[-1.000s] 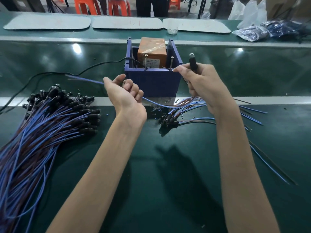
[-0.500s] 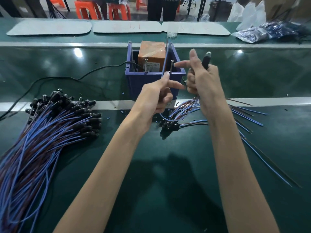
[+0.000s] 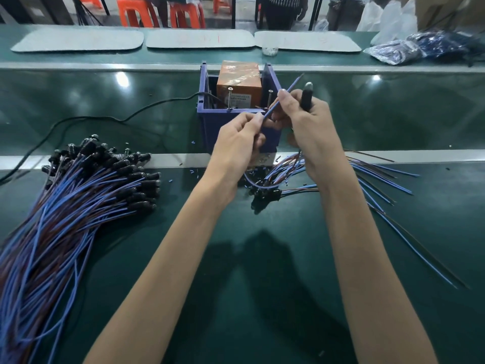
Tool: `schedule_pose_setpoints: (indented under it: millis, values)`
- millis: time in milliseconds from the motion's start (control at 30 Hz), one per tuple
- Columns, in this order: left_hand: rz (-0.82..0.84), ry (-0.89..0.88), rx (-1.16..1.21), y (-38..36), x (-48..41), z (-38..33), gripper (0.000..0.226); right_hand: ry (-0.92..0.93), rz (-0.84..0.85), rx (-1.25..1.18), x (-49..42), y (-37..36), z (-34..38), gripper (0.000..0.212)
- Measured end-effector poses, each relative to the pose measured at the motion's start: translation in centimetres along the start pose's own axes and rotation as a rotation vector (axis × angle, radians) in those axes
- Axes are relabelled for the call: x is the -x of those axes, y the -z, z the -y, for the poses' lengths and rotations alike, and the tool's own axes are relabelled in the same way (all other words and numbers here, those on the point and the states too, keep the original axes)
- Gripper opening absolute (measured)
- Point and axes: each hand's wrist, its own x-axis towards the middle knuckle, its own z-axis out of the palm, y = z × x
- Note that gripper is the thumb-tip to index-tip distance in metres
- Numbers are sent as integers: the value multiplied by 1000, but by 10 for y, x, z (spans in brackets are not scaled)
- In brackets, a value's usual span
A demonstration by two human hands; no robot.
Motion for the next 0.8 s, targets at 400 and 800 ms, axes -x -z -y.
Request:
schedule_pose_setpoints:
  millis: [400, 800]
  values:
    - [-96, -78, -53, -3, 1, 5, 17, 22, 102, 92, 3, 5, -5, 32]
    - [-234, -103, -39, 12, -9, 8, 12, -68, 120, -21, 2, 2, -7, 33]
